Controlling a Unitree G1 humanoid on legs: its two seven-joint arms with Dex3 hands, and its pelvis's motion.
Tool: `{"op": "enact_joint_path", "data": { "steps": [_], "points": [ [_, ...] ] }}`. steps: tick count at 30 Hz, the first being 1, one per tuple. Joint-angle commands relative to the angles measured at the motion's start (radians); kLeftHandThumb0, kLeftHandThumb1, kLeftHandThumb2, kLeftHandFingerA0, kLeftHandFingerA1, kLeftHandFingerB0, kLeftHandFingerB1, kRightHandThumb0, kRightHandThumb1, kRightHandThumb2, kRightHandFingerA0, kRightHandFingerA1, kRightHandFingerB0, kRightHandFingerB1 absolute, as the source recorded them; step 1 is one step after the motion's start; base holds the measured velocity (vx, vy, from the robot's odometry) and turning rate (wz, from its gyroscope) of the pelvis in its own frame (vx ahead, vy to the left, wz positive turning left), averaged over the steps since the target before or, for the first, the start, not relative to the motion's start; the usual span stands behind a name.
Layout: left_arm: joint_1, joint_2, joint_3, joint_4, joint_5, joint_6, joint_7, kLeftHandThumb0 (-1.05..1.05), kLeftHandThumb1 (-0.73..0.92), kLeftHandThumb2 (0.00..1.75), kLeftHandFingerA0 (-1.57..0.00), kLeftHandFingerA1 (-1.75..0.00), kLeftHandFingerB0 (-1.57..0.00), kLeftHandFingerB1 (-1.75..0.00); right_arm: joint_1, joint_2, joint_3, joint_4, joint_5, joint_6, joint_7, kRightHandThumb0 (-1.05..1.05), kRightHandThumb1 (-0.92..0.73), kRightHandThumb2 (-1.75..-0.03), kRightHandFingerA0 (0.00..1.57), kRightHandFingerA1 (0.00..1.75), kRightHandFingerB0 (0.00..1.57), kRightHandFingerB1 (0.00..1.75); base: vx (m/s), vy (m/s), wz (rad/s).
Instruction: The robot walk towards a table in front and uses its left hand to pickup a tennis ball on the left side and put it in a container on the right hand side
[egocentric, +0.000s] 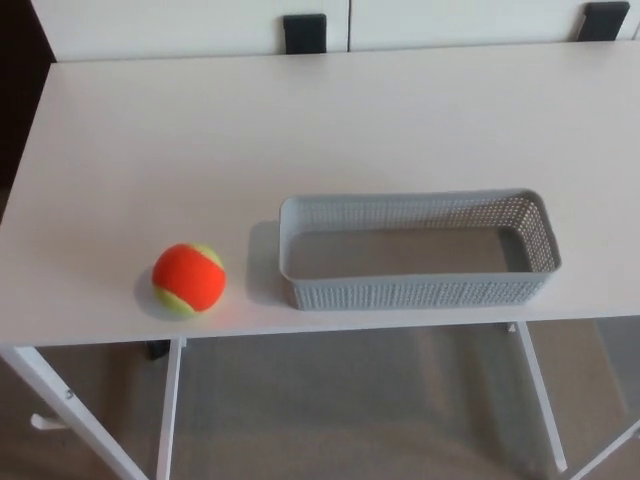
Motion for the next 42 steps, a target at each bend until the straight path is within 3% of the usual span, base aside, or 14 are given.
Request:
{"op": "enact_joint_path", "data": {
  "steps": [1, 8, 13, 17, 19, 21, 23, 26, 28, 34, 35, 39, 40, 42],
  "points": [
    [0.003, 0.012, 0.003, -0.035, 0.0, 0.043, -0.009, -0.2, 0.7, 0.63, -0.24, -0.37, -0.15, -0.31, 0.003, -0.008, -0.003, -0.015, 0.008, -0.007, 0.001, -0.69, -0.33, -0.62, 0.51, 1.12, 0.24, 0.96, 0.0, 0.0, 0.0],
    [0.019, 0.001, 0.002, -0.072, -0.006, 0.053, -0.013, -0.2, 0.71, 0.64, -0.22, -0.37, -0.14, -0.31, 0.009, -0.01, -0.004, -0.022, 0.011, -0.007, 0.007, -0.66, -0.32, -0.62, 0.51, 1.07, 0.26, 0.93, 0.0, 0.0, 0.0],
    [0.186, -0.027, -0.034, -0.345, -0.078, 0.072, -0.087, -0.14, 0.66, 0.62, -0.23, -0.36, -0.15, -0.3, -0.009, -0.013, -0.016, -0.021, 0.027, 0.011, 0.013, -0.66, -0.33, -0.62, 0.49, 1.13, 0.22, 0.91, 0.0, 0.0, 0.0],
    [0.43, 0.015, -0.03, -0.694, -0.142, -0.3, -0.32, -0.31, 0.57, 0.64, -0.19, -0.39, -0.13, -0.34, -0.03, -0.008, -0.015, -0.031, 0.026, 0.033, 0.001, -0.64, -0.31, -0.63, 0.49, 1.11, 0.23, 0.88, 0.0, 0.0, 0.0],
    [0.444, 0.017, -0.026, -0.717, -0.146, -0.312, -0.332, -0.31, 0.57, 0.64, -0.19, -0.39, -0.13, -0.34, -0.03, -0.007, -0.015, -0.031, 0.026, 0.034, 0.001, -0.64, -0.31, -0.63, 0.49, 1.11, 0.23, 0.88, 0.0, 0.0, 0.0],
    [0.466, 0.011, 0.083, -1.004, -0.27, -0.445, -0.362, -0.42, 0.49, 0.67, -0.22, -0.41, -0.14, -0.36, -0.046, -0.011, -0.019, 0.003, 0.027, 0.013, 0.008, -0.63, -0.3, -0.62, 0.5, 1.1, 0.23, 0.9, 0.0, 0.0, 0.0],
    [0.443, 0.007, 0.123, -1.088, -0.32, -0.444, -0.338, -0.33, 0.55, 0.57, -0.26, -0.37, -0.15, -0.29, -0.051, -0.013, -0.019, -0.003, 0.024, 0.021, 0.003, -0.64, -0.3, -0.62, 0.46, 1.12, 0.22, 0.9, 0.0, 0.0, 0.0],
    [0.406, -0.001, 0.156, -1.15, -0.36, -0.434, -0.312, -0.33, 0.55, 0.57, -0.26, -0.37, -0.15, -0.29, -0.058, -0.016, -0.02, -0.01, 0.022, 0.032, -0.002, -0.64, -0.3, -0.62, 0.46, 1.12, 0.22, 0.9, 0.0, 0.0, 0.0],
    [0.256, 0.018, 0.207, -1.228, -0.335, -0.376, -0.176, -0.3, 0.5, 0.55, -0.22, -0.41, -0.13, -0.31, -0.058, -0.031, -0.025, 0.021, 0.02, 0.016, 0.003, -0.64, -0.32, -0.61, 0.51, 1.08, 0.22, 0.88, 0.0, 0.0, 0.0],
    [0.126, 0.053, 0.248, -1.235, -0.278, -0.283, -0.135, -0.27, 0.5, 0.55, -0.21, -0.43, -0.15, -0.31, -0.027, -0.024, -0.021, 0.003, 0.015, 0.011, 0.002, -0.67, -0.32, -0.63, 0.46, 1.09, 0.2, 0.92, 0.0, 0.0, 0.0],
    [-0.021, 0.063, 0.187, -1.178, -0.152, -0.22, -0.08, -0.29, 0.48, 0.55, -0.25, -0.47, -0.17, -0.32, -0.004, -0.03, -0.023, -0.026, 0.012, 0.008, 0.0, -0.66, -0.31, -0.64, 0.52, 1.11, 0.23, 0.94, 0.0, 0.0, 0.0],
    [-0.052, 0.057, 0.185, -1.176, -0.136, -0.196, -0.08, -0.29, 0.48, 0.55, -0.25, -0.47, -0.17, -0.32, 0.0, -0.031, -0.023, -0.033, 0.012, 0.01, 0.0, -0.66, -0.31, -0.64, 0.52, 1.11, 0.23, 0.94, 0.0, 0.0, 0.0],
    [-0.149, 0.058, 0.133, -1.116, -0.001, -0.188, -0.037, -0.35, 0.49, 0.55, -0.33, -0.46, -0.22, -0.31, -0.015, -0.029, -0.019, -0.034, 0.008, 0.017, -0.004, -0.65, -0.3, -0.64, 0.54, 1.09, 0.23, 0.91, 0.0, 0.0, 0.0],
    [-0.233, 0.054, 0.074, -1.042, 0.111, -0.191, -0.005, -0.37, 0.4, 0.63, -0.29, -0.49, -0.2, -0.39, -0.018, -0.027, -0.015, -0.058, 0.008, 0.034, -0.006, -0.62, -0.28, -0.67, 0.51, 1.11, 0.21, 0.93, 0.0, 0.0, 0.0]
  ]
}}
